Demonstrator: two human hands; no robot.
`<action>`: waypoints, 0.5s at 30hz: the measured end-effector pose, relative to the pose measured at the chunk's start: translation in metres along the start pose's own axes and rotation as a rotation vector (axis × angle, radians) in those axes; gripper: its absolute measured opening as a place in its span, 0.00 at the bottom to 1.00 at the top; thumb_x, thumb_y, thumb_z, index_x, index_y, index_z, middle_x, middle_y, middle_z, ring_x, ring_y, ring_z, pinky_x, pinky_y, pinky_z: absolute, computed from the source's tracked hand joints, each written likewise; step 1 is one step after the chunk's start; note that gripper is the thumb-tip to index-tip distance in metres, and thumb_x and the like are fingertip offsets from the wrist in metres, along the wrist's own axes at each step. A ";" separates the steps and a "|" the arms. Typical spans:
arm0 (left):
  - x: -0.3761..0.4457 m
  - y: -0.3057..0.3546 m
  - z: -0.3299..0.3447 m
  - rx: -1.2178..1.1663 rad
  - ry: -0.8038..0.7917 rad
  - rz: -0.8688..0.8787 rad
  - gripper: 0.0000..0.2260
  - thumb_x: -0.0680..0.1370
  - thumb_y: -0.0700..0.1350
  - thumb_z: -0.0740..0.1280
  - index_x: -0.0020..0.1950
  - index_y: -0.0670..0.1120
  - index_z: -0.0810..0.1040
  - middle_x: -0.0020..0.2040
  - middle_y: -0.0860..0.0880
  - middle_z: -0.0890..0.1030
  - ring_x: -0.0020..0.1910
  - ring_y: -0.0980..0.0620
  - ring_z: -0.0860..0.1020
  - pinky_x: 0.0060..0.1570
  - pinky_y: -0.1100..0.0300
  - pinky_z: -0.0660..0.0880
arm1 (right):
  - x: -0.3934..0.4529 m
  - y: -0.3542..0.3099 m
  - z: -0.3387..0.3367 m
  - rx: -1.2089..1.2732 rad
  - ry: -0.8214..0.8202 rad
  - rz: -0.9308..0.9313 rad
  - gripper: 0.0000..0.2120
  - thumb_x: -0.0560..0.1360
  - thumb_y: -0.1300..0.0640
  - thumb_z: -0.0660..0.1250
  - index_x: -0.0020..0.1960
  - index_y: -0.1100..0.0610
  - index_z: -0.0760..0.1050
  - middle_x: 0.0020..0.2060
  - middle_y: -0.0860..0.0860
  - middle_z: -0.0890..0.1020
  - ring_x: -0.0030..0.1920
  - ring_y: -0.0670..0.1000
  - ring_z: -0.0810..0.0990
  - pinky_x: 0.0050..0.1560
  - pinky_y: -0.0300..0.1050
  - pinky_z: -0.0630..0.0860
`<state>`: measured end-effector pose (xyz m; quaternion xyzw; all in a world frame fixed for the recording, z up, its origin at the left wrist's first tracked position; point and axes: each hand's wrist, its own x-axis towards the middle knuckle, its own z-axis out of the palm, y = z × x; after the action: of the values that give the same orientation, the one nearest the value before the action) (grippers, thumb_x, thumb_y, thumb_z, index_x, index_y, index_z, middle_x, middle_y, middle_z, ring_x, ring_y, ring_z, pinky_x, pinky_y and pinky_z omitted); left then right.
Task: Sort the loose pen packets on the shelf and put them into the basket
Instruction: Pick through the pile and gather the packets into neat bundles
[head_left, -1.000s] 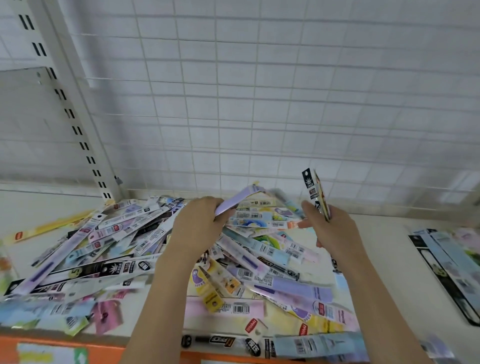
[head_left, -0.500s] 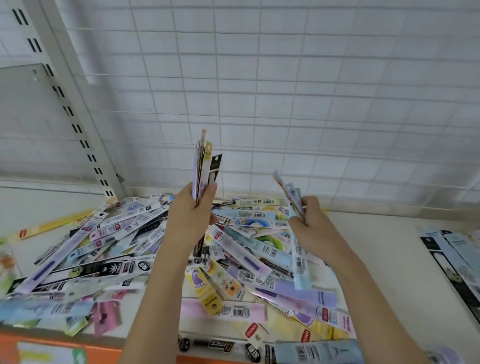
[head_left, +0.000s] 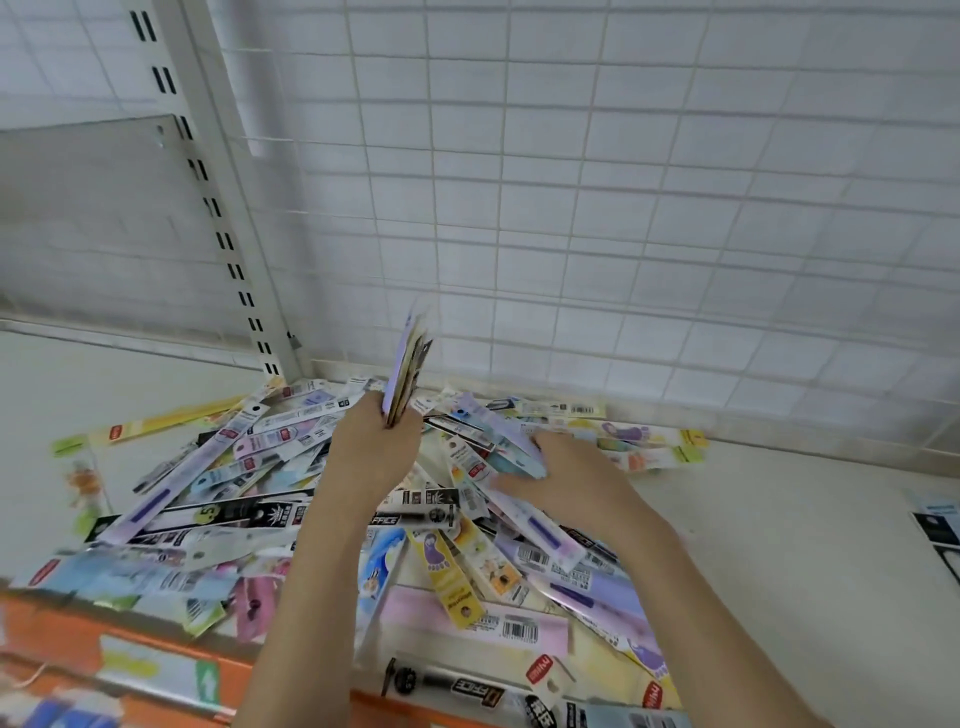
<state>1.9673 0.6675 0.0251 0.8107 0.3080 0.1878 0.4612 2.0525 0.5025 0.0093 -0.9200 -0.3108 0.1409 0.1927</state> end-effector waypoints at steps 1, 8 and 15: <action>-0.001 -0.001 -0.002 0.036 0.002 -0.007 0.14 0.78 0.45 0.60 0.34 0.46 0.62 0.30 0.48 0.66 0.28 0.51 0.64 0.28 0.59 0.59 | 0.002 -0.002 0.005 -0.043 -0.012 0.005 0.22 0.72 0.37 0.65 0.36 0.53 0.62 0.31 0.48 0.67 0.29 0.47 0.65 0.30 0.42 0.61; -0.004 -0.010 0.001 0.364 -0.264 -0.074 0.19 0.74 0.49 0.68 0.30 0.44 0.63 0.27 0.49 0.66 0.25 0.52 0.65 0.27 0.62 0.62 | 0.005 0.003 0.012 -0.093 -0.043 0.031 0.17 0.75 0.50 0.63 0.33 0.54 0.60 0.28 0.49 0.66 0.26 0.49 0.66 0.27 0.41 0.62; -0.018 -0.011 -0.004 0.578 -0.332 -0.037 0.22 0.70 0.56 0.72 0.33 0.43 0.65 0.29 0.47 0.65 0.29 0.52 0.67 0.29 0.61 0.62 | -0.006 0.012 -0.008 0.085 0.044 0.033 0.08 0.78 0.53 0.60 0.43 0.55 0.66 0.32 0.49 0.70 0.29 0.48 0.70 0.29 0.41 0.64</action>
<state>1.9484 0.6622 0.0174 0.9218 0.2837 -0.0505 0.2594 2.0570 0.4877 0.0118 -0.9188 -0.2850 0.1370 0.2361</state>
